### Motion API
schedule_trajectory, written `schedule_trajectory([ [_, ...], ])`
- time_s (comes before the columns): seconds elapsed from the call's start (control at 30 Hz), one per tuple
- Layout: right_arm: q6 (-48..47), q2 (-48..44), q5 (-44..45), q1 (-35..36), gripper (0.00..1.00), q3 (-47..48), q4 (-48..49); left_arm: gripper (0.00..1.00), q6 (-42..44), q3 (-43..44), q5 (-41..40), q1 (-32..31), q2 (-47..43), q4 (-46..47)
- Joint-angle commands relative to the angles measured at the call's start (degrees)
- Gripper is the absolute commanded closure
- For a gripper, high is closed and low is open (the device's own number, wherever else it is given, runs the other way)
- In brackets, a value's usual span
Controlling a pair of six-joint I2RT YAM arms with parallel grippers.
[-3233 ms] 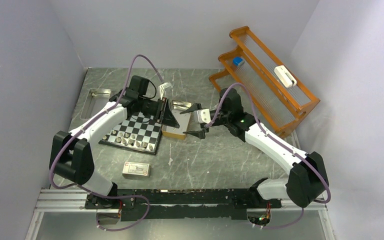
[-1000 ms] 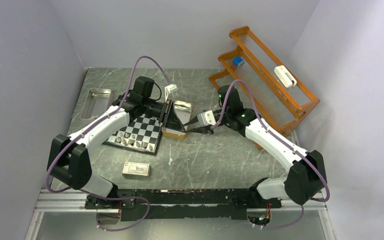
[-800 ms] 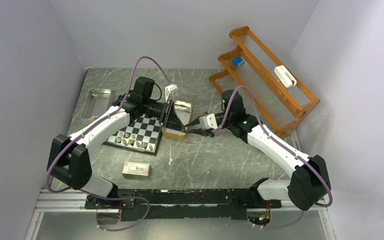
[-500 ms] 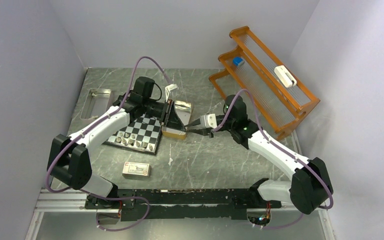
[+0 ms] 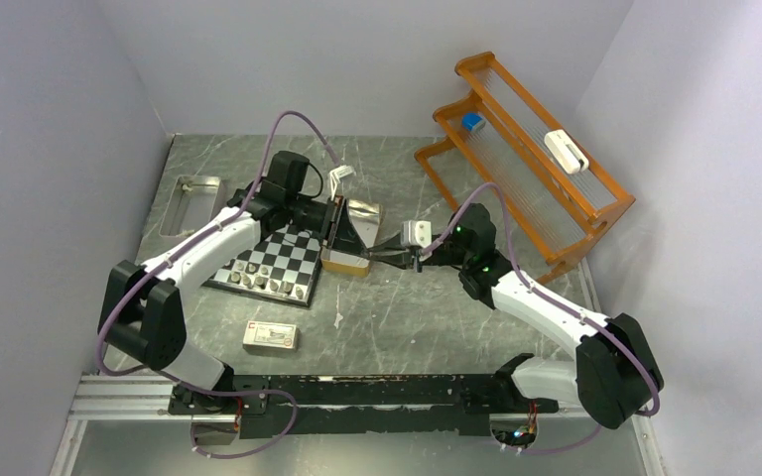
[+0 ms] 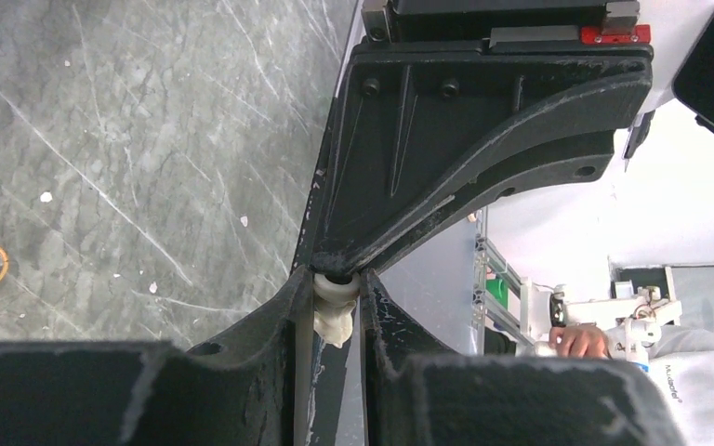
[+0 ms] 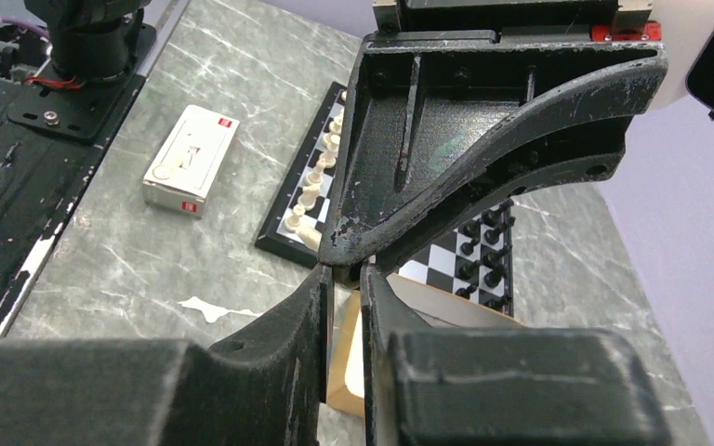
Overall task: Set up the chess pieces on the board
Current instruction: Place the chess piece on the chessboard.
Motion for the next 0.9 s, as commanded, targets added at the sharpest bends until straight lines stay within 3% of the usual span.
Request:
schedule_trajectory([
  [0.0, 5.3, 1.9, 1.7, 1.1, 0.96, -1.3, 1.0, 0.78, 1.7, 4.7, 1.3, -0.6, 1.3, 3.0],
  [0.87, 33.0, 9.1, 15.9, 1.1, 1.0, -6.3, 18.6, 0.75, 0.3, 5.6, -2.0, 0.6, 4.8, 2.8],
])
